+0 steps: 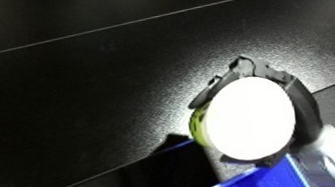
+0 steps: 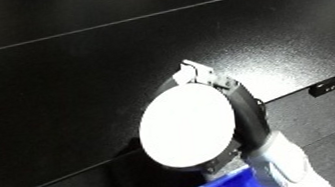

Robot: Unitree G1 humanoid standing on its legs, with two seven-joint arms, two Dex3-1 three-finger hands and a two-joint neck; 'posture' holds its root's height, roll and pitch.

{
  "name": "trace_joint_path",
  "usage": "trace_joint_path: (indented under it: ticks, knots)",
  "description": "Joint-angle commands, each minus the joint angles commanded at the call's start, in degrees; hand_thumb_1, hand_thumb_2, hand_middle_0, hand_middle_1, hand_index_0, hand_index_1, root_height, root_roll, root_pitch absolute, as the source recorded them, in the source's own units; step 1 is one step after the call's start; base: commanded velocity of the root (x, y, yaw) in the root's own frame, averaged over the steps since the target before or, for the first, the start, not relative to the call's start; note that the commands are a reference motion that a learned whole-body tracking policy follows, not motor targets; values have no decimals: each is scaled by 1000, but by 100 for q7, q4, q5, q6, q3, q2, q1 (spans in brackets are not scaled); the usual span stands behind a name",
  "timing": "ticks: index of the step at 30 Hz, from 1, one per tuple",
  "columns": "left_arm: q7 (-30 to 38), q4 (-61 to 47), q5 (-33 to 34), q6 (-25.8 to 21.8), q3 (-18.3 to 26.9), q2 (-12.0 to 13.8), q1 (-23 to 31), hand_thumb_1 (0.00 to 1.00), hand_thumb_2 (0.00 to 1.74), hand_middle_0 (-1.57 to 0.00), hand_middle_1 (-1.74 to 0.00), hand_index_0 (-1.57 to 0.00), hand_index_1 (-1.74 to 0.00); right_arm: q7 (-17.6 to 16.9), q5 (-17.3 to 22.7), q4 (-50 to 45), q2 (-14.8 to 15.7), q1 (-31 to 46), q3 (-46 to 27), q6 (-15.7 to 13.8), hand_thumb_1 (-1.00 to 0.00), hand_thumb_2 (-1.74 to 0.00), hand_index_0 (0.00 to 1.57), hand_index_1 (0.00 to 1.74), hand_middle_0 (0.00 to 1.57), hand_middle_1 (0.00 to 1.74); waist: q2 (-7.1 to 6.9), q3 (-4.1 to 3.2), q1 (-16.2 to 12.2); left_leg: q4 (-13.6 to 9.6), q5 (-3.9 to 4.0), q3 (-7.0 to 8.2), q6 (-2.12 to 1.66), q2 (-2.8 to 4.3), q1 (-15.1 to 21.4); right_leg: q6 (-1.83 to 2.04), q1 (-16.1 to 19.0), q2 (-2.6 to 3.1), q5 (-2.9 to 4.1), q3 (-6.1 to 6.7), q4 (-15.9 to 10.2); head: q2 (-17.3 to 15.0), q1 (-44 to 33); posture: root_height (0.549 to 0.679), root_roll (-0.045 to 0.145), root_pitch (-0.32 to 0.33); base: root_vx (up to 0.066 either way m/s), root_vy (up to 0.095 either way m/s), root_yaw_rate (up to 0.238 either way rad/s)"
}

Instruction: Pick up the object and place it into the box

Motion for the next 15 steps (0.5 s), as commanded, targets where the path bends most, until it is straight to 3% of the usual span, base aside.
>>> trace_joint_path:
  ticks: [4,7,11,15]
  knots:
    - [-86,124,-105,-129,85,-14,47,0,0,0,0,0,0,1289,1456,-32,248,577,-296,111,-1000,-1740,1570,1740,1570,1740,-30,11,-141,-40,-10,79,-11,37,69,18,45,55,31,43,-62,-208,284,605,60,-18,-2,63,-146]
    - [-120,166,-150,-187,98,-37,73,0,0,0,0,0,0,2140,2137,180,423,877,-433,469,-1000,-1740,1570,1740,1570,1740,-24,24,-222,-30,-42,132,-10,42,96,27,51,88,46,74,-90,-481,760,606,60,-15,-1,62,-93]
    - [-170,185,-249,-229,89,-27,108,0,0,0,0,0,0,2961,2445,722,472,1147,-594,765,-1000,-1740,1570,1740,1570,1740,-4,50,-310,-23,-86,199,-9,44,148,30,65,150,45,117,-85,-643,1394,606,57,-16,3,57,-89]
    - [-252,156,-304,-238,114,-7,171,0,0,0,0,0,0,3846,2193,1467,412,1441,-806,1128,-1000,-1740,1570,1740,1570,1740,41,73,-383,11,-178,258,12,28,192,17,75,204,-9,151,-14,-727,1900,605,57,-18,20,49,-91]
